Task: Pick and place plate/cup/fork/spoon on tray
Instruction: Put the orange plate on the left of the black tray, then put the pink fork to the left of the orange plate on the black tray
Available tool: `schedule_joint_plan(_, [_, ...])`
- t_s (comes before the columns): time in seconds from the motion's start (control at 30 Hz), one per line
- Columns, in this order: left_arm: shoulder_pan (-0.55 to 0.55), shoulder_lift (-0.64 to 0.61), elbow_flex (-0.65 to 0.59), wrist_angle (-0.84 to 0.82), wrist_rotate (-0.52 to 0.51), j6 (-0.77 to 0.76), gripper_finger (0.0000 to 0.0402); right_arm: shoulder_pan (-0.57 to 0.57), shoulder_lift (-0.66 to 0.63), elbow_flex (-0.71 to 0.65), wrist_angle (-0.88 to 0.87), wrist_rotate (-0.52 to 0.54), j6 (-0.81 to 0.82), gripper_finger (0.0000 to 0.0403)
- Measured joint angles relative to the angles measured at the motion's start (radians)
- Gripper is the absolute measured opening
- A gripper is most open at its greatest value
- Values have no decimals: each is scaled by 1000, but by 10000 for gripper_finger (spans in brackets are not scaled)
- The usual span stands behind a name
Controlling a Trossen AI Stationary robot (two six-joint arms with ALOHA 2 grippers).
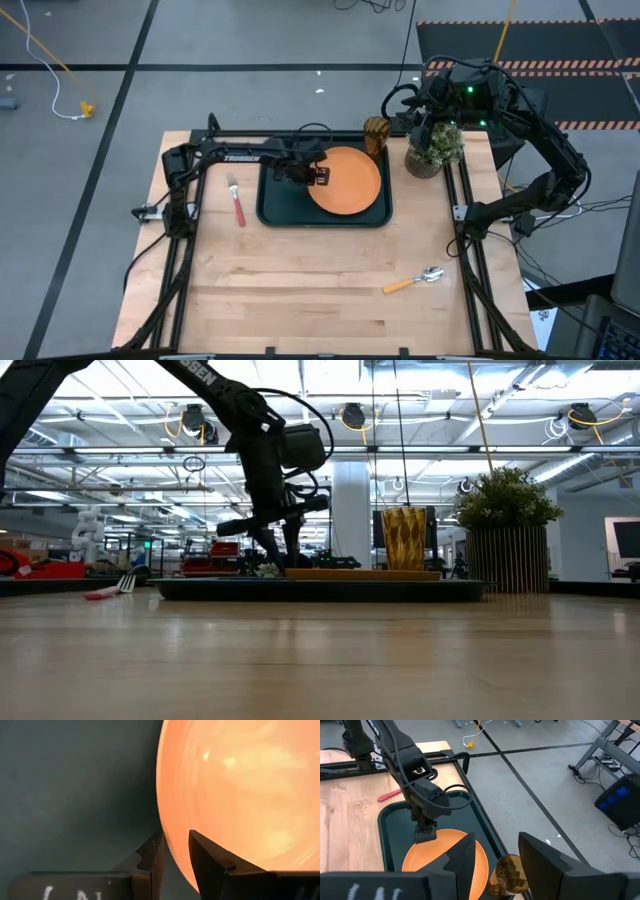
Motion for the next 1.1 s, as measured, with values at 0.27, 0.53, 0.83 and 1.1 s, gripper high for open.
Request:
schedule_joint_plan(0.27, [-7, -107, -1, -152, 48, -13, 92, 0, -17, -1, -7, 0, 1, 144])
schedule_joint_plan(0.53, [-6, -234, 0, -407, -10, -58, 93, 0, -14, -1, 7, 4, -40, 144])
schedule_joint_plan(0.83, [3, -228, -114, -588, 18, -132, 93, -2, -8, -56, 119, 3, -57, 144])
schedule_joint_plan(1.1, [12, -274, -295, -535, 50, -197, 95, -2, -8, -77, 122, 1, -49, 144])
